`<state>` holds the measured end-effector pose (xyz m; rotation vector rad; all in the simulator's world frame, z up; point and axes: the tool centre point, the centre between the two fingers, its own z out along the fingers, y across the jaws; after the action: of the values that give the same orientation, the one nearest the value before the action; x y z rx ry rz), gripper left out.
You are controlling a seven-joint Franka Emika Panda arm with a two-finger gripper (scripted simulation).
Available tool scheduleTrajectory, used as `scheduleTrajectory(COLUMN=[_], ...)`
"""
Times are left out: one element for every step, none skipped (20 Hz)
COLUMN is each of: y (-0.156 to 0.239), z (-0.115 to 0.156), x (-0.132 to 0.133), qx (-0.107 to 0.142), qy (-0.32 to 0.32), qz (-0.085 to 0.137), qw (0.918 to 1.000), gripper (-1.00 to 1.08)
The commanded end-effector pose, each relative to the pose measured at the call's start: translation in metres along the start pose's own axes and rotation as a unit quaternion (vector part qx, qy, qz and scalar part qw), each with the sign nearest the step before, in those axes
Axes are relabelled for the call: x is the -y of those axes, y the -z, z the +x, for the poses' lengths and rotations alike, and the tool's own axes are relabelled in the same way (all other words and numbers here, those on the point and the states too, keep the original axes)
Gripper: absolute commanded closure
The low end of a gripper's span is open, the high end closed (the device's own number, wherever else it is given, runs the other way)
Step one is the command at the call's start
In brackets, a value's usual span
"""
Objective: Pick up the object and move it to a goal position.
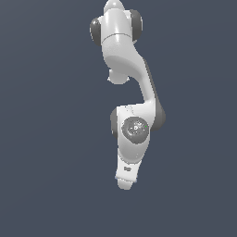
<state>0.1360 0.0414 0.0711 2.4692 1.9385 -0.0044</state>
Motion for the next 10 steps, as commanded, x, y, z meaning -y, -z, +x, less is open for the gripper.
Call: scheduleTrajectory(y=[-0.0033,-0.0043,-0.0053,-0.0060,-0.0067,-0.0072,-0.0075,-0.0078,-0.0078,-0.0077], z=[0.0001,0.0001,0.0001,0.0000,0.0000,0.0000,-0.0001,-0.0001,0.0000,-0.0002], x=[-0.0028,-0.0035,-0.0042,-0.0047,-0.0052,-0.0055,-0.0058,-0.0059,-0.0060,-0.0056], qx=[-0.001,-0.001,-0.001,-0.001,-0.002,-0.002,-0.002,-0.002,-0.002,-0.002], qy=[0.016,0.021,0.025,0.029,0.032,0.034,0.035,0.036,0.037,0.035], qz=[0.000,0.000,0.000,0.000,0.000,0.000,0.000,0.000,0.000,0.000], qw=[0.9999,0.9998,0.9997,0.9996,0.9995,0.9994,0.9994,0.9993,0.9993,0.9994], gripper=[-0.92,-0.92,-0.92,-0.92,-0.92,-0.92,-0.92,-0.92,-0.92,-0.92])
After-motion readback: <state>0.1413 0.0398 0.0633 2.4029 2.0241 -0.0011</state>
